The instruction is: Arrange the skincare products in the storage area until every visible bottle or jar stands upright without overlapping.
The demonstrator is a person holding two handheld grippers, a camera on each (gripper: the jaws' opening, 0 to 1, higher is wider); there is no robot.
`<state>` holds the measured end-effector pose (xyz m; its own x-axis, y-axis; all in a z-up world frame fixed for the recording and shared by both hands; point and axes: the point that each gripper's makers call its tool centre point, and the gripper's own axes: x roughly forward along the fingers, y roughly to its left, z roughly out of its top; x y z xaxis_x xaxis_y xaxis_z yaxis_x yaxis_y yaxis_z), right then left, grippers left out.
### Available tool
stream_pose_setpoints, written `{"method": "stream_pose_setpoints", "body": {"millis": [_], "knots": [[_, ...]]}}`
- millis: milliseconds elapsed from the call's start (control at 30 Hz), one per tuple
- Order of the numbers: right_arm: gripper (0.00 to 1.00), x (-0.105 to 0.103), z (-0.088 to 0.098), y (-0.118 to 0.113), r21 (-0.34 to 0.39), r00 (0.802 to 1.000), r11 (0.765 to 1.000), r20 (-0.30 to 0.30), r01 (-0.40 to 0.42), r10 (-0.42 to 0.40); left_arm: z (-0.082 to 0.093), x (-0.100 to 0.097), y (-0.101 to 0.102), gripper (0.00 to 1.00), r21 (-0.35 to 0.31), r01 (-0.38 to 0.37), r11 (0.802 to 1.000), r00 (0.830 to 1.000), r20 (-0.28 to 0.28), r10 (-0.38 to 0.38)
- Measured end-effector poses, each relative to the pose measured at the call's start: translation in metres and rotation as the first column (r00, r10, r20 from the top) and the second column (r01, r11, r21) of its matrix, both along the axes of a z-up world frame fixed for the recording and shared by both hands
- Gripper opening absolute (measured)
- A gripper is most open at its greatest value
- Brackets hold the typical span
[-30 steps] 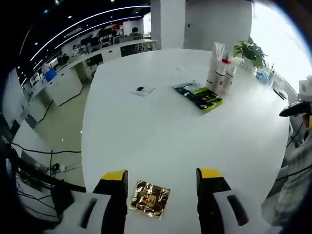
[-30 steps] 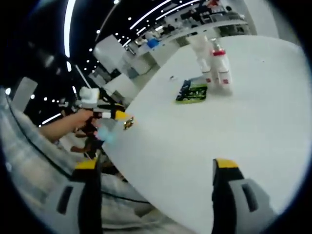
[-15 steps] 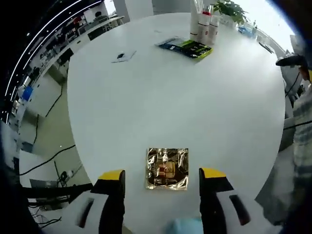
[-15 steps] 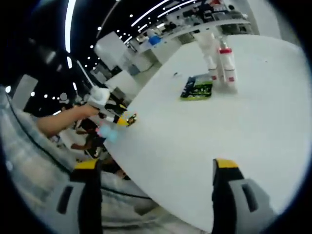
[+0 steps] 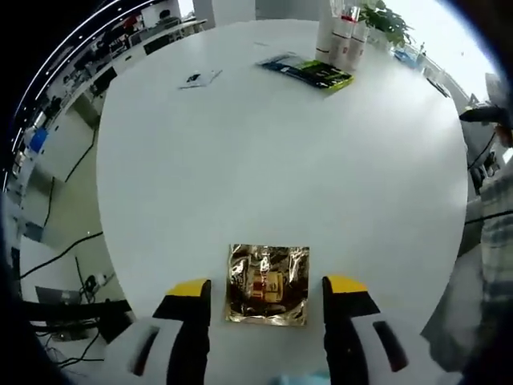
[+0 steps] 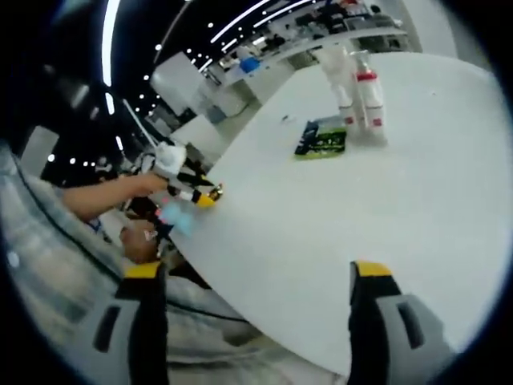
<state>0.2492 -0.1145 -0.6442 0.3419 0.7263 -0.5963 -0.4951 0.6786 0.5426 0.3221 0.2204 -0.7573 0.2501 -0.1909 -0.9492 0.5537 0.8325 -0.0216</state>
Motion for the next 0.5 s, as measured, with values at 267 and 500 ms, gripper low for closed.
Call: {"method": "stream_pose_setpoints", "body": {"millis": [267,500], "knots": [[0.92,0.005,-0.001,0.019,0.012,0.999,0.999,0.000,-0.037,0.037,0.001,0.000,0.000,0.40,-0.008,-0.003,1.000,1.000,0.003,0.003],[0.92,0.005,-0.003,0.022,0.019,0.999,0.998,-0.002,-0.053,0.053,0.000,0.001,-0.001,0.39,-0.012,-0.008,1.000,1.000,0.009,0.008]]}}
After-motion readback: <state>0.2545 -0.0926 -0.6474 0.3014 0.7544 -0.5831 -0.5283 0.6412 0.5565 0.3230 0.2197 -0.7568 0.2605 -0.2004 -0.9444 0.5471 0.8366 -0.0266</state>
